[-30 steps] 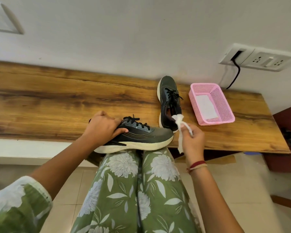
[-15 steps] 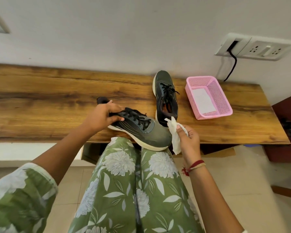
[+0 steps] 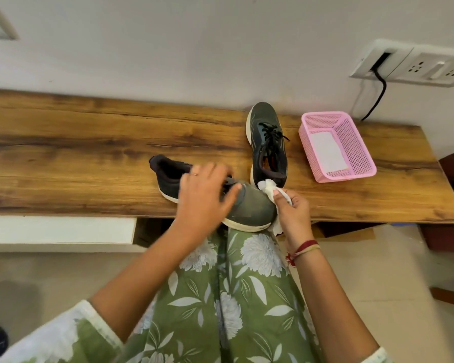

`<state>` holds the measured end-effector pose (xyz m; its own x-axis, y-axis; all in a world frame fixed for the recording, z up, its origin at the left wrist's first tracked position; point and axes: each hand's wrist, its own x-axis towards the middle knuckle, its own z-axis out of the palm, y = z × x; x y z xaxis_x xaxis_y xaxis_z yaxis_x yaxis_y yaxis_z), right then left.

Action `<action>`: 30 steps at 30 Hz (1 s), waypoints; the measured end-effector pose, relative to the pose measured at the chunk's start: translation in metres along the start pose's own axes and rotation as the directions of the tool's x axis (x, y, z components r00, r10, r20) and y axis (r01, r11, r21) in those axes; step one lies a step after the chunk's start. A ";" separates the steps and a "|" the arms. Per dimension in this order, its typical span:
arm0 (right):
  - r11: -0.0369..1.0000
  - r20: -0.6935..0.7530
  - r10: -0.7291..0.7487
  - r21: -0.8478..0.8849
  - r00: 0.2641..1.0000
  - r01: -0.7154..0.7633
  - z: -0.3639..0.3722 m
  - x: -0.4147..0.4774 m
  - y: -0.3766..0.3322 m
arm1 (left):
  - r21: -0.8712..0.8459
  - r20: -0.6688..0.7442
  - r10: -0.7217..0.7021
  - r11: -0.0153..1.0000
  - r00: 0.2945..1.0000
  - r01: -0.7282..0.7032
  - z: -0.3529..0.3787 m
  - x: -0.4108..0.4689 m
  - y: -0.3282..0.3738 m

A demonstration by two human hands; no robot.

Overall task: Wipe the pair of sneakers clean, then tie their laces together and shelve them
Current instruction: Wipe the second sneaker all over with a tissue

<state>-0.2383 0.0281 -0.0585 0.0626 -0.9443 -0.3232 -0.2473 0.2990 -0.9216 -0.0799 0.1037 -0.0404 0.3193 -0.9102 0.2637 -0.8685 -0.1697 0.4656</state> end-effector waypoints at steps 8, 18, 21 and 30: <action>0.992 0.075 -0.042 -0.119 0.996 0.050 -0.006 -0.006 0.007 | 0.153 0.253 -0.129 0.984 0.959 0.092 0.031 -0.024 0.016; 0.601 0.332 -0.366 -0.629 0.869 0.493 0.002 -0.026 -0.007 | -0.428 0.122 -0.251 0.860 0.960 0.279 0.051 -0.041 -0.007; 0.314 0.560 -0.325 -0.696 0.762 0.645 0.005 -0.039 -0.009 | -0.465 0.113 -0.259 0.839 0.959 0.282 0.055 -0.043 -0.010; 0.031 0.572 -0.214 -0.806 0.792 0.591 0.022 -0.035 -0.015 | -0.537 0.115 -0.306 0.781 0.945 0.319 0.061 -0.044 -0.012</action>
<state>-0.2160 0.0594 -0.0385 0.6558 -0.7327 -0.1820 -0.7500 -0.6598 -0.0463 -0.1070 0.1223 -0.1090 0.5241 -0.8516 0.0093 -0.3730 -0.2197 0.9015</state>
